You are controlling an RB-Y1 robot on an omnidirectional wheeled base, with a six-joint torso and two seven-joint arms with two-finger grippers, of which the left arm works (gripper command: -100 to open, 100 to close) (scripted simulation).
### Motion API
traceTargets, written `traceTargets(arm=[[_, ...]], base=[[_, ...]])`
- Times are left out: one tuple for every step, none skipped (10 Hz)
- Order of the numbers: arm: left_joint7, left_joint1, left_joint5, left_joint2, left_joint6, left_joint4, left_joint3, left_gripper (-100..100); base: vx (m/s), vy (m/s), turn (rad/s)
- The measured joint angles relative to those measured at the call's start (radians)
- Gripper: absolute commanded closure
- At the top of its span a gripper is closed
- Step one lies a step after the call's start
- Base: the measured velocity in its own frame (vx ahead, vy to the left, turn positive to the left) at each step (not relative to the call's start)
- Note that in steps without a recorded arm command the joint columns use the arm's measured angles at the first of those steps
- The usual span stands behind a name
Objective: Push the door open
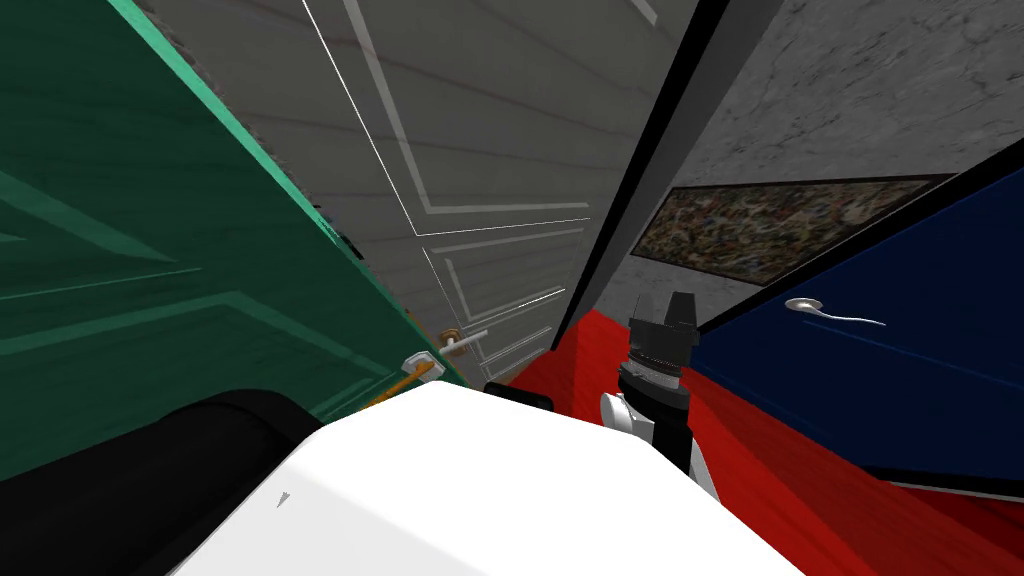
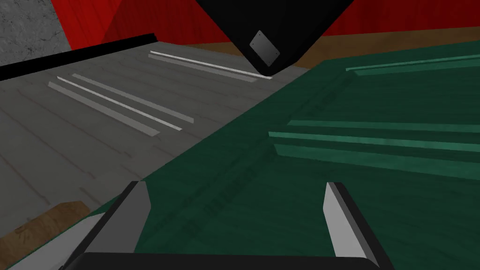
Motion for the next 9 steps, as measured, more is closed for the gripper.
traceTargets(arm=[[-0.006,0.003,-0.002,0.01,-0.01,0.013,0.001,-100],[-0.011,0.011,-0.001,0.024,-0.016,0.019,0.005,-100],[-0.016,0.037,0.001,0.043,-0.003,-0.014,0.011,-100],[-0.021,0.044,0.001,0.055,-0.005,-0.012,0.012,-100],[-0.031,0.043,-0.004,0.059,-0.019,0.015,0.011,-100],[-0.036,0.054,-0.002,0.076,-0.028,0.017,0.016,-100],[-0.04,0.067,0.0,0.091,-0.034,0.016,0.02,-100],[-0.046,0.077,0.0,0.103,-0.04,0.02,0.023,-100],[-0.053,0.084,-0.003,0.112,-0.048,0.028,0.023,-100]], base=[[-0.068,0.109,-0.113],[-0.071,0.132,-0.212],[-0.075,0.122,-0.207],[-0.125,0.14,-0.205],[-0.104,0.118,-0.107],[-0.083,0.105,-0.179],[-0.088,0.102,-0.203],[-0.11,0.123,-0.263],[-0.089,0.095,-0.091]])
